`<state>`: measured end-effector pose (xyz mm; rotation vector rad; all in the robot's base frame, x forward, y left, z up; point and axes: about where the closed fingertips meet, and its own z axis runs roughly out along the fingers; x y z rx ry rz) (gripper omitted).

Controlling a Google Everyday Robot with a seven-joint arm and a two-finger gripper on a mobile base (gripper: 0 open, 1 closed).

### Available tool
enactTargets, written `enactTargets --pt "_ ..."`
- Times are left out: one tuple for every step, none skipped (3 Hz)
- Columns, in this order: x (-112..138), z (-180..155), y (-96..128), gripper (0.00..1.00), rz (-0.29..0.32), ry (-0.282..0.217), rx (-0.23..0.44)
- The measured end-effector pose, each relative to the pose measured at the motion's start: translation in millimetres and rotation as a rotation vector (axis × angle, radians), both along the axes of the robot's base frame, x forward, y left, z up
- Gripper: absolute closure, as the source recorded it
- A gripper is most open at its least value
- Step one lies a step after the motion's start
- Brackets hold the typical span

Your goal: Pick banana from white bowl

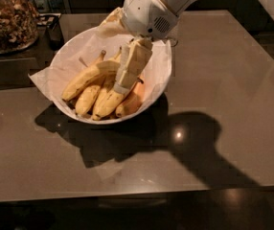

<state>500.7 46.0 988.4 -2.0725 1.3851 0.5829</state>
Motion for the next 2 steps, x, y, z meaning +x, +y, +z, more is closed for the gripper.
enactTargets --pt "5 -4 6 0.39 -0.010 0.002 0.011" --pt "21 -7 18 0.50 -0.007 -0.006 0.026"
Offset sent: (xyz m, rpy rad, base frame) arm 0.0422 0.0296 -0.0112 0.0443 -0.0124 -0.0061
